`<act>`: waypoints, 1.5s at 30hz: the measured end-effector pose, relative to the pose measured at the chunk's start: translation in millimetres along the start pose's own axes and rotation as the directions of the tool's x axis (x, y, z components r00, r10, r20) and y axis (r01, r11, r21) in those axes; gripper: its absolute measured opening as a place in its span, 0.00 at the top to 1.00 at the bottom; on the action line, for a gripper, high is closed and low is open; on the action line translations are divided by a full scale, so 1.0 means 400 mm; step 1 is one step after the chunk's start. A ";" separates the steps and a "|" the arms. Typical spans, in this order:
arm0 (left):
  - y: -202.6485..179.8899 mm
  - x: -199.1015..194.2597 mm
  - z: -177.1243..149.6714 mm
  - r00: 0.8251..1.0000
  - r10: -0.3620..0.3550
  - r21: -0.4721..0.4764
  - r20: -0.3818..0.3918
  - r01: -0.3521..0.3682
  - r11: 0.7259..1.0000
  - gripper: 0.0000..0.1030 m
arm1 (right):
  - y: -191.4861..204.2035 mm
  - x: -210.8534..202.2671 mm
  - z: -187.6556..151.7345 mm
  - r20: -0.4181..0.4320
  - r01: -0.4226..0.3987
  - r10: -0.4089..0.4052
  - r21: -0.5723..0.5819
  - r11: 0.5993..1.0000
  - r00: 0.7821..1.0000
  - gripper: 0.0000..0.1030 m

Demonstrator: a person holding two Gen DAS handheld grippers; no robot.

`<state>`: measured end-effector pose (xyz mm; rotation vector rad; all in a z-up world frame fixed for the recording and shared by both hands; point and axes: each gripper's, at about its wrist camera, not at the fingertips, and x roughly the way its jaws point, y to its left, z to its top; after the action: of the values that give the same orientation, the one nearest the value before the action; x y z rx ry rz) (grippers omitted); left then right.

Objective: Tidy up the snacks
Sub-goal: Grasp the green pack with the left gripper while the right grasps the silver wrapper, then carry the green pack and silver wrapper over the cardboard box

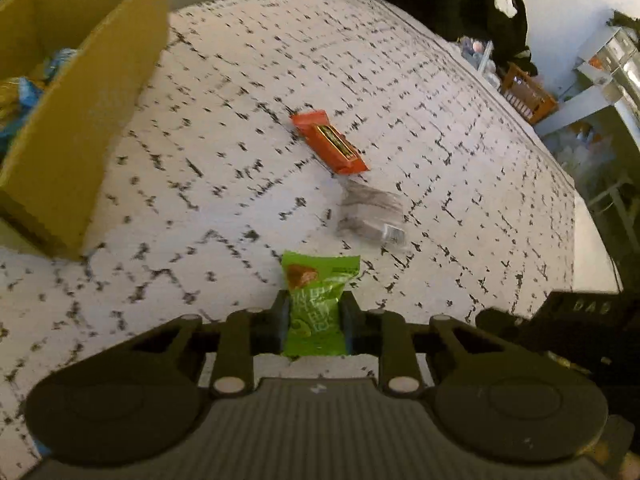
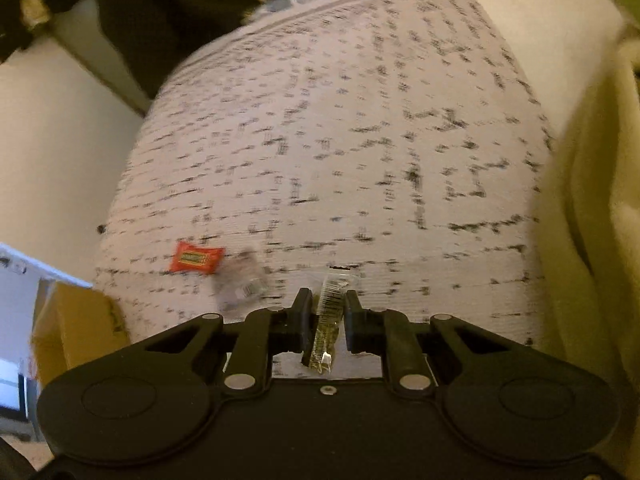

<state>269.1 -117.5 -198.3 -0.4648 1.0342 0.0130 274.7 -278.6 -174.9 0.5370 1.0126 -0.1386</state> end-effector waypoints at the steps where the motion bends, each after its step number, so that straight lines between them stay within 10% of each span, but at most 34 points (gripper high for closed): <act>1: 0.005 -0.012 0.000 1.000 -0.005 -0.001 0.008 0.005 1.000 0.77 | 0.011 -0.008 -0.002 0.005 -0.022 0.022 -0.009 1.000 1.000 0.84; 18: 0.094 -0.290 0.078 0.973 0.038 0.037 0.226 -0.047 0.998 0.77 | 0.253 -0.161 -0.072 0.156 -0.278 0.340 -0.319 0.906 0.928 0.84; 31: 0.178 -0.407 0.129 0.945 0.073 -0.015 0.319 -0.072 0.997 0.77 | 0.342 -0.211 -0.125 0.147 -0.363 0.470 -0.454 0.814 0.870 0.84; 45: 0.292 -0.383 0.190 0.936 0.127 -0.092 0.328 -0.102 0.991 0.77 | 0.437 -0.158 -0.160 0.068 -0.421 0.515 -0.489 0.764 0.855 0.84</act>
<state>225.7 48.2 -81.7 -0.4506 0.7272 0.2279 253.4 -104.7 -85.0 0.3169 0.6515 0.4877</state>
